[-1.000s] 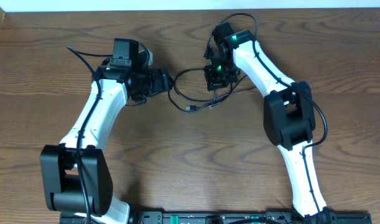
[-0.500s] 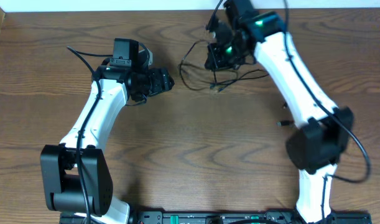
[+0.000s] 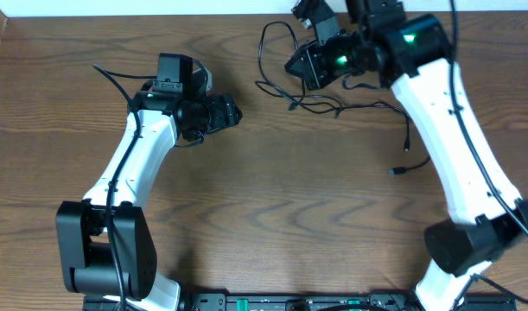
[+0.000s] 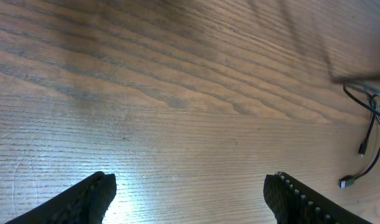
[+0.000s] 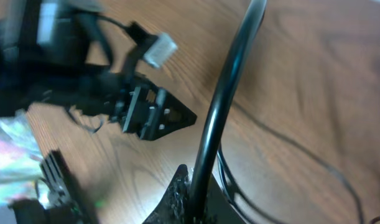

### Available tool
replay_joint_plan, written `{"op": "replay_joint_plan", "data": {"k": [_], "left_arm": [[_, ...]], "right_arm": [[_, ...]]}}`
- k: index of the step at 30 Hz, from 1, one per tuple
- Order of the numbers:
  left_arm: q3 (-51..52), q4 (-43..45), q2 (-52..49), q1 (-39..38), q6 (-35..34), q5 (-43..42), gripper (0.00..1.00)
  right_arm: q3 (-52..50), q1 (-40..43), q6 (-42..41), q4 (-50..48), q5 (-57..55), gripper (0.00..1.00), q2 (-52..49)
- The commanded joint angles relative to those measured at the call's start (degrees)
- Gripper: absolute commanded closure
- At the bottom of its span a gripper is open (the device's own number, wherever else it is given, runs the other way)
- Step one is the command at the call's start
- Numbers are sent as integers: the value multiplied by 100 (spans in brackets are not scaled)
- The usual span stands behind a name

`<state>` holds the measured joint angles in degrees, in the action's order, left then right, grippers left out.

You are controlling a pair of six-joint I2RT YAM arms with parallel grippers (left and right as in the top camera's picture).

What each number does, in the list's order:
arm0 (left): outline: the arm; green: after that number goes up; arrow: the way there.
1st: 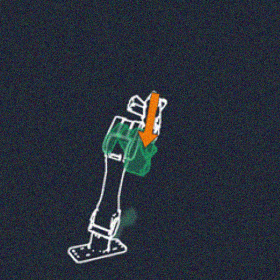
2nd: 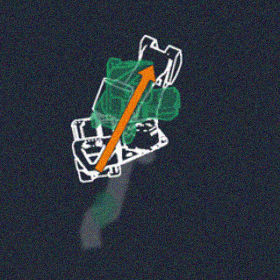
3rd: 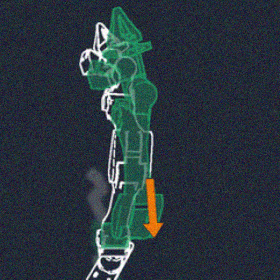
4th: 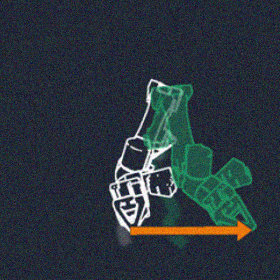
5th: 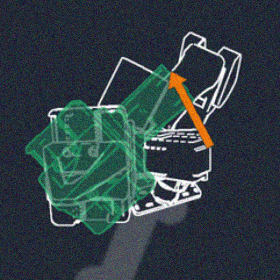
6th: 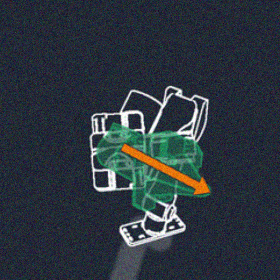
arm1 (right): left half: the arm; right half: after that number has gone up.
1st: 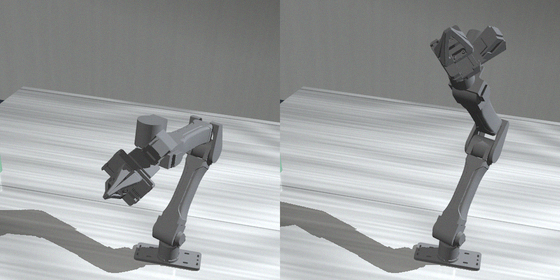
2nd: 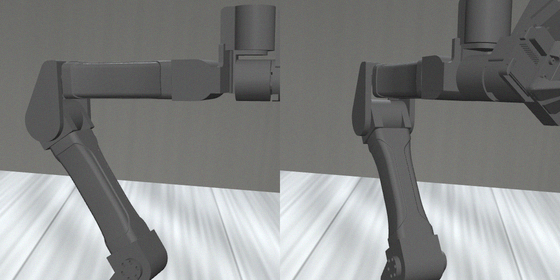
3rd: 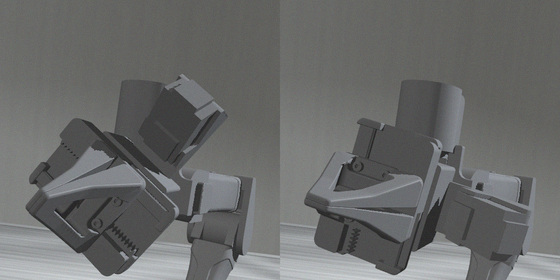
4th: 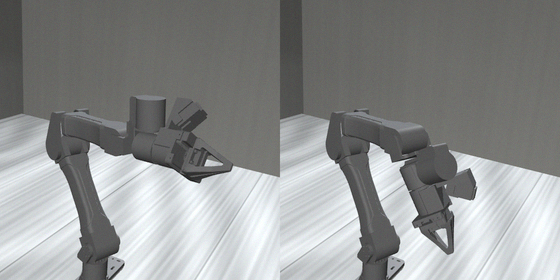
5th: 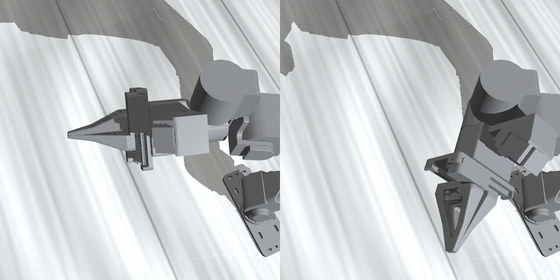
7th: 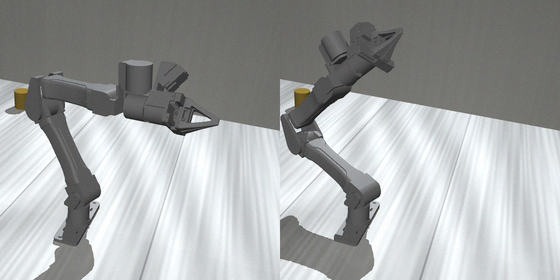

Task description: Untangle cables

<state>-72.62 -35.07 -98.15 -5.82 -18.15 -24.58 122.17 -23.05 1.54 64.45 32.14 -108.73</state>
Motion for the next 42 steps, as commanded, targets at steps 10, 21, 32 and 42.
{"op": "replay_joint_plan", "data": {"k": [10,21,32,42], "left_arm": [[-20,76,138,-140,-9,-48,18],[-20,387,138,-553,39,-50,8],[-20,1397,-177,-1513,-302,-48,7],[-20,2433,-1001,-2092,-1506,-48,8]], "right_arm": [[48,20,2420,-313,151,99,761],[46,142,358,-640,-2006,99,815],[46,968,-190,-326,-1207,99,813],[44,1733,-190,149,-938,99,811]]}}
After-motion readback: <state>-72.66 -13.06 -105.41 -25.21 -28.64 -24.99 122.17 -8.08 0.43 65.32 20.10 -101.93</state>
